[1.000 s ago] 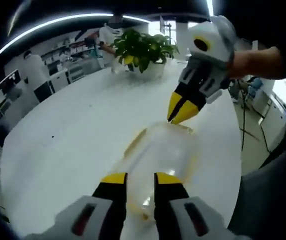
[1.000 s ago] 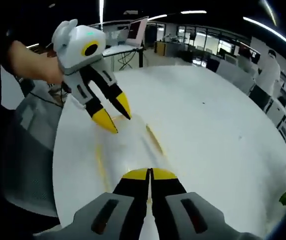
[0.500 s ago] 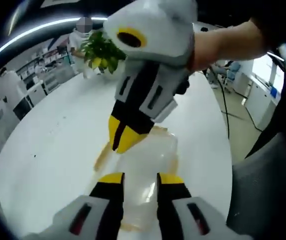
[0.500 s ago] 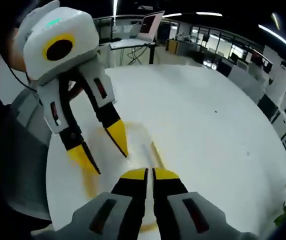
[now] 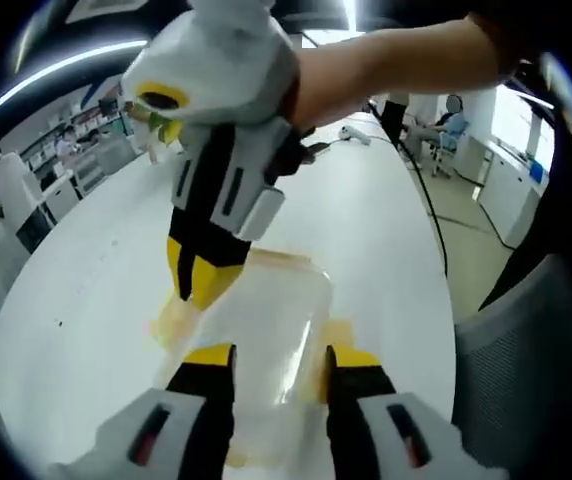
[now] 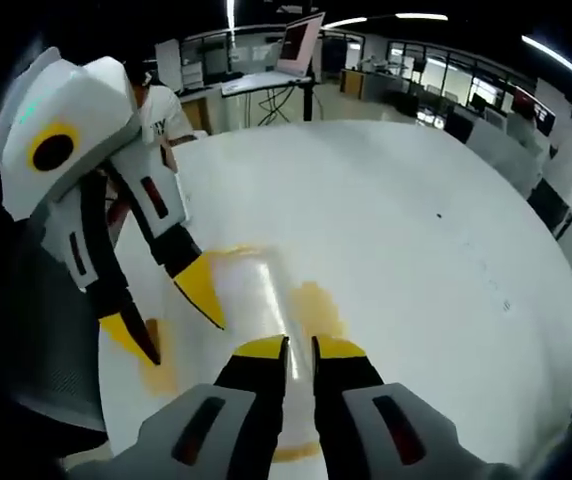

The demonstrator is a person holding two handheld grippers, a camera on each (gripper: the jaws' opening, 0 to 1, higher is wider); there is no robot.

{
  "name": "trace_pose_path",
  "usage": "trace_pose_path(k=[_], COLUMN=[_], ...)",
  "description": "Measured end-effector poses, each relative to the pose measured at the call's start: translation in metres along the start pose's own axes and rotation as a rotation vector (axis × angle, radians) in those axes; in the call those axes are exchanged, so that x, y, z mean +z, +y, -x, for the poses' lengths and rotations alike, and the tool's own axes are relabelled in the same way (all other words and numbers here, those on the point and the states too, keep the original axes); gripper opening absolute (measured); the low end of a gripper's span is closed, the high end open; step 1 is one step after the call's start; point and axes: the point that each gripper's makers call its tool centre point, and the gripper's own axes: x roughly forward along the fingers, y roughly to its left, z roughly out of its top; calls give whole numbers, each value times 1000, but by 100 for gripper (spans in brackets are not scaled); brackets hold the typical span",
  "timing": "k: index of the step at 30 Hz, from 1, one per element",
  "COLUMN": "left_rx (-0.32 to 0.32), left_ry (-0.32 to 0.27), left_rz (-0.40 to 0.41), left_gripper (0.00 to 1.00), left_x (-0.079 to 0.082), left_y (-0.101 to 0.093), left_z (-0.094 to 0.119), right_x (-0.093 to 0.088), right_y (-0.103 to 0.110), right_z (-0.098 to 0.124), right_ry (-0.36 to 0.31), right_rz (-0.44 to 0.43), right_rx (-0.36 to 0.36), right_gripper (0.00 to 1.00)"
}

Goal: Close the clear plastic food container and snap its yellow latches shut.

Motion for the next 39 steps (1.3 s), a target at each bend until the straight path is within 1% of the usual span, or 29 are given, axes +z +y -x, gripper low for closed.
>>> trace_pose_path(k=[2,5,8,9,10,11,13,14,15,16,17,18,19,20,21,22,23,25,27,28,33,35,36,38,39], left_rx=[6,3,0,4,9,9,23,34,31,33,35,35,35,36,37,39,40,47,50,50,51,52,52,46,37], left_ry=[17,29,65,68,50,56,55,59,58,58,59,60,62,55,56,56,54,53,54,52,56,59,58,64,81], left_rz=[-11,-26,-85,-93,-110,-97,-93,-102,-105,-111,-121,-134,-145,-160,-166,-170,-177,-178,-205,-209,-200,-199,-201,-201,-207], left_gripper=[34,36,38,39,38,38,38,39,39,39,39,39,40,40,40,40,40,40,40,40,39,38,38,37,37], left_x=[-3,-6,-12,-13,-9,-9,-8,-8,-8,-8,-8,-9,-9,-8,-10,-10,-10,-11,-12,-12,-12,-12,-12,-12,-15], left_y=[0,-2,-4,-4,-2,-2,2,4,3,3,3,2,2,2,2,1,1,1,1,1,2,2,2,2,1], left_z=[-1,-3,-6,-7,-7,-7,-9,-9,-10,-10,-10,-11,-11,-11,-11,-12,-12,-12,-12,-13,-13,-13,-13,-13,-15], right_x=[-3,-1,0,0,1,0,1,0,-3,-5,-6,-8,-10,-8,-8,-7,-7,-7,-8,-8,-8,-8,-8,-9,-9], right_y=[0,-1,0,-1,-1,0,4,5,5,5,5,5,9,12,11,12,12,13,14,15,17,18,17,16,15], right_z=[-2,-5,-5,-6,-6,-5,-6,-7,-8,-9,-10,-11,-12,-12,-14,-15,-15,-16,-16,-17,-19,-20,-21,-22,-23], right_ry=[24,40,75,83,94,109,118,138,159,179,202,219,242,240,248,255,263,299,338,360,454,476,488,497,505], right_rz=[-9,-5,-5,0,11,14,19,9,6,18,54,70,57,38,50,67,61,77,111,145,209,223,209,208,169], right_rx=[20,55,95,99,110,130,169,189,197,208,217,227,253,277,272,291,293,312,325,337,361,371,372,375,372], right_gripper=[12,15,19,20,20,21,25,28,31,33,32,30,28,27,27,27,27,27,27,27,26,25,25,24,24])
